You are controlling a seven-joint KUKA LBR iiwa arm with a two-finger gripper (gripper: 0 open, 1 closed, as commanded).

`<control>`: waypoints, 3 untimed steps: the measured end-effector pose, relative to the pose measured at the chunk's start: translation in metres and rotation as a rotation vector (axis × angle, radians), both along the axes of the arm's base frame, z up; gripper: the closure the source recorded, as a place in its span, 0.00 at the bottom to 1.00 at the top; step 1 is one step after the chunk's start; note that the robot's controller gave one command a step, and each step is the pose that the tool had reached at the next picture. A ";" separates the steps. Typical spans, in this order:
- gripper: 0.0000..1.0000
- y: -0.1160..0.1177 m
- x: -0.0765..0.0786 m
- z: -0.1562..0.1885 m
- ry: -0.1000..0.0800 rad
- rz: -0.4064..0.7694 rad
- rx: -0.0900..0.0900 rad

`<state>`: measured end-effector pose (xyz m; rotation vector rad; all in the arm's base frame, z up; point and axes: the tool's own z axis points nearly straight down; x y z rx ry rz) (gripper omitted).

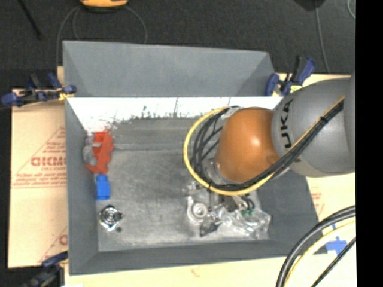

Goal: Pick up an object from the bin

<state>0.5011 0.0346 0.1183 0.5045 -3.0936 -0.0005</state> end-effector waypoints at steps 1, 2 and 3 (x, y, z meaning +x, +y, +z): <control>1.00 0.002 0.004 0.002 -0.009 0.004 0.001; 1.00 -0.074 -0.007 -0.002 -0.008 0.112 -0.002; 1.00 -0.095 0.002 -0.013 -0.030 0.557 0.014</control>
Offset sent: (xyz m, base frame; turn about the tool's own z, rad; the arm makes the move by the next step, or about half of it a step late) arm 0.0000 0.0000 0.0000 0.0000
